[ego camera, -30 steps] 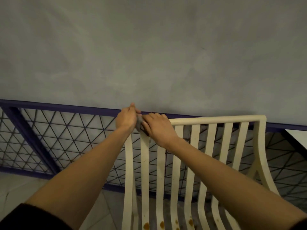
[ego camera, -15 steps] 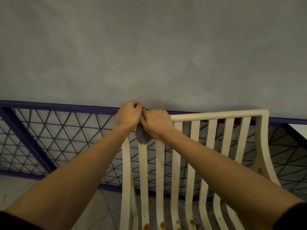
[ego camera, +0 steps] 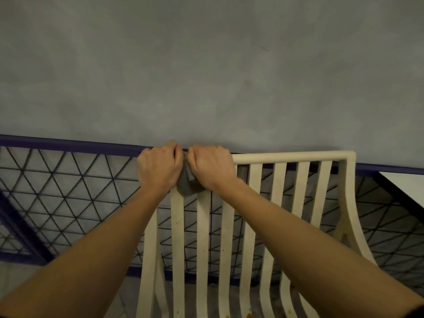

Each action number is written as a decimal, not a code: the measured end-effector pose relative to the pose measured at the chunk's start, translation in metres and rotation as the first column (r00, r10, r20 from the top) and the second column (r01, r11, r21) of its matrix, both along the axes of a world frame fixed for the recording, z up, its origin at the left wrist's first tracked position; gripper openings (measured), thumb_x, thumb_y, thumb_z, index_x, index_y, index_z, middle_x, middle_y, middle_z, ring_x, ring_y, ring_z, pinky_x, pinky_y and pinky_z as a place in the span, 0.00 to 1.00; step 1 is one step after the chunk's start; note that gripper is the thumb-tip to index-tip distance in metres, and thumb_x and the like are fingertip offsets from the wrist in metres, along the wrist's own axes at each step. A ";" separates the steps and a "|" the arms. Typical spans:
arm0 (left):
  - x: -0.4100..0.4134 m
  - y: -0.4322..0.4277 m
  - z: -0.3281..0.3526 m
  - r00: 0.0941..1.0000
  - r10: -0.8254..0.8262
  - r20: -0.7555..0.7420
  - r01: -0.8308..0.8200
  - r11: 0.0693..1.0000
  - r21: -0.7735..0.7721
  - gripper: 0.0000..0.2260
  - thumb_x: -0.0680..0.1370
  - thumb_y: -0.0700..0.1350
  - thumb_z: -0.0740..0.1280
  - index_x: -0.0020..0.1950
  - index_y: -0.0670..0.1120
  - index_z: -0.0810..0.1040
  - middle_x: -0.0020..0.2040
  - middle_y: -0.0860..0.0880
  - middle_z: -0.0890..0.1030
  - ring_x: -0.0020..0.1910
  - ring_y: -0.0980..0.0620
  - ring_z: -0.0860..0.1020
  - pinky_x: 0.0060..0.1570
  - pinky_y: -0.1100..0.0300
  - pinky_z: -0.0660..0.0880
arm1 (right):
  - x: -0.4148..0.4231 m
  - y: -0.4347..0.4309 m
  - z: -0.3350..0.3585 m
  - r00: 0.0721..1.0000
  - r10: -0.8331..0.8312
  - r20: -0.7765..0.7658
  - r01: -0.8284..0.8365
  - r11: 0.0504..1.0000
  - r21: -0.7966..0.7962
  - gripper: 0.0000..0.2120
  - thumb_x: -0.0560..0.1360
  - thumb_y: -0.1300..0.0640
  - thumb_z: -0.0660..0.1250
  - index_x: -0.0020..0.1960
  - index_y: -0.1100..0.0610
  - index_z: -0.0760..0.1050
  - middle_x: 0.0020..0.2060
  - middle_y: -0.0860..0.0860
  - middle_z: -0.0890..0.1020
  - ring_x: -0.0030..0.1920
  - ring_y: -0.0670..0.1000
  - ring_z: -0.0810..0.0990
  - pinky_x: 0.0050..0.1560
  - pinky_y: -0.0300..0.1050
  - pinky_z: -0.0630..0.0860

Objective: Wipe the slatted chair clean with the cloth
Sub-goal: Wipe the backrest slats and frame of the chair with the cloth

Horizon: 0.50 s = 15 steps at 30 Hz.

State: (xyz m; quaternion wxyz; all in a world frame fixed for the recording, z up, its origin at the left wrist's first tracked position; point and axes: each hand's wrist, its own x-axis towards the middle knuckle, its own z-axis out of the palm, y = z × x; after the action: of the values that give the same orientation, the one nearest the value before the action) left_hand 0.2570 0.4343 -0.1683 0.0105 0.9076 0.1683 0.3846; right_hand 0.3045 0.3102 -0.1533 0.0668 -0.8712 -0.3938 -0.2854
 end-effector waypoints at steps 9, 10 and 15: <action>0.002 0.003 -0.001 0.990 -0.067 0.126 0.080 0.991 -0.102 0.24 0.80 0.53 0.53 0.33 0.44 0.78 0.30 0.41 0.78 0.29 0.42 0.74 0.32 0.56 0.60 | -0.006 0.009 -0.008 0.999 -0.034 0.019 0.031 0.994 0.100 0.13 0.80 0.53 0.55 0.43 0.53 0.75 0.38 0.51 0.80 0.39 0.54 0.78 0.40 0.48 0.69; 0.002 0.002 -0.001 0.987 -0.087 0.136 0.102 0.989 -0.106 0.24 0.81 0.54 0.52 0.32 0.45 0.77 0.28 0.43 0.77 0.29 0.43 0.73 0.32 0.56 0.60 | -0.009 0.004 -0.014 0.997 -0.002 0.078 -0.010 0.988 0.152 0.13 0.81 0.52 0.54 0.43 0.53 0.74 0.37 0.50 0.79 0.39 0.53 0.77 0.41 0.49 0.66; 0.003 0.004 0.003 0.968 -0.114 0.226 0.156 0.971 -0.180 0.24 0.80 0.59 0.47 0.52 0.46 0.78 0.36 0.41 0.81 0.36 0.39 0.78 0.35 0.53 0.67 | -0.011 0.032 0.007 0.965 -0.193 -0.175 0.197 0.980 0.008 0.08 0.79 0.54 0.57 0.44 0.53 0.72 0.43 0.52 0.82 0.44 0.55 0.80 0.44 0.49 0.70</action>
State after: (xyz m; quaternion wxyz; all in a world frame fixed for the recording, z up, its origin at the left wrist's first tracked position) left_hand 0.2599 0.4382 -0.1650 0.1442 0.8648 0.1409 0.4598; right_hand 0.2933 0.3421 -0.1463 0.0834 -0.9264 -0.2953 -0.2185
